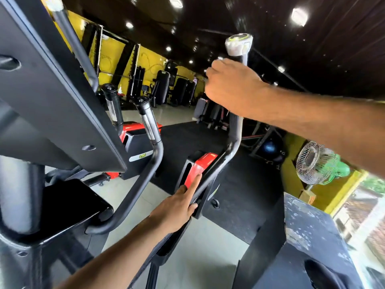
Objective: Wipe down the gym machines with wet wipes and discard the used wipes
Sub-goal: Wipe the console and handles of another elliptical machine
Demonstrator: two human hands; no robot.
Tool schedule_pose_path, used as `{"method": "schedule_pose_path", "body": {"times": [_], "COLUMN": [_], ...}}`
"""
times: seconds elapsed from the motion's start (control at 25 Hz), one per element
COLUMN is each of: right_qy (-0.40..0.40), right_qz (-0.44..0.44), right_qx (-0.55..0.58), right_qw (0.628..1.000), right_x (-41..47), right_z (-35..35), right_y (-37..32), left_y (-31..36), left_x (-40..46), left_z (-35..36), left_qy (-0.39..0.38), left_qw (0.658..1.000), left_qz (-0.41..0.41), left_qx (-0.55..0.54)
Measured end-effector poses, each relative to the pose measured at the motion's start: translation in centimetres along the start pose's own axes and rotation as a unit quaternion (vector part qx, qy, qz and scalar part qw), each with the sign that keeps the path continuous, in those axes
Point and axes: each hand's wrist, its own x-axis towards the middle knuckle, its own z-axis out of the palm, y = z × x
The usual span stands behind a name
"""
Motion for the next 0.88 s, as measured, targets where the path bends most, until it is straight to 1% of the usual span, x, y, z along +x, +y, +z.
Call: {"method": "schedule_pose_path", "body": {"times": [0.04, 0.08, 0.12, 0.2, 0.28, 0.4, 0.48, 0.6, 0.68, 0.76, 0.8, 0.84, 0.88], "right_qy": [-0.073, -0.122, -0.160, -0.197, -0.230, -0.268, -0.294, -0.276, -0.219, -0.173, -0.158, -0.145, -0.129], "right_qz": [-0.021, -0.036, -0.047, -0.046, -0.044, -0.040, -0.039, -0.047, -0.069, -0.041, -0.006, 0.044, 0.098], "right_qx": [-0.066, -0.115, -0.141, -0.105, -0.041, 0.017, 0.059, 0.140, 0.156, 0.192, 0.253, 0.338, 0.417], "right_qw": [0.995, 0.985, 0.976, 0.974, 0.971, 0.962, 0.953, 0.950, 0.961, 0.965, 0.955, 0.929, 0.894], "right_x": [0.1, 0.3, 0.6, 1.2, 1.7, 0.9, 0.8, 0.2, -1.3, -3.0, -4.1, -5.2, -6.4], "right_z": [-1.2, -1.9, -2.1, -1.5, 0.6, 4.3, 5.6, 6.6, 7.5, 8.4, 9.0, 9.2, 9.0], "right_y": [0.5, 0.5, 0.2, -1.4, -3.9, -8.3, -10.3, -11.7, -12.2, -12.4, -12.8, -13.1, -13.3], "left_y": [-0.2, -0.3, -0.4, -0.4, -0.5, -0.4, -0.2, 0.0, -0.1, -0.2, -0.3, -0.3, -0.4], "left_x": [0.0, 0.0, 0.0, 0.1, 0.0, -0.2, -0.2, -0.4, -0.3, -0.5, -0.5, -0.4, -0.3], "left_z": [0.1, 0.1, 0.2, 0.3, 0.3, -0.1, -0.4, -0.5, -0.4, 0.0, 0.1, 0.1, 0.0], "left_qy": [0.003, 0.004, 0.004, 0.005, 0.011, 0.006, 0.004, -0.002, -0.001, 0.010, 0.004, -0.004, -0.011], "left_qw": [1.000, 1.000, 1.000, 1.000, 1.000, 1.000, 0.999, 0.999, 1.000, 0.999, 1.000, 1.000, 1.000], "left_qz": [0.004, 0.006, 0.007, 0.007, 0.009, 0.011, 0.011, 0.010, 0.014, 0.022, 0.021, 0.014, -0.002], "left_qx": [-0.003, -0.007, -0.010, -0.015, -0.022, 0.007, 0.030, 0.033, 0.026, 0.029, 0.016, -0.005, -0.025]}}
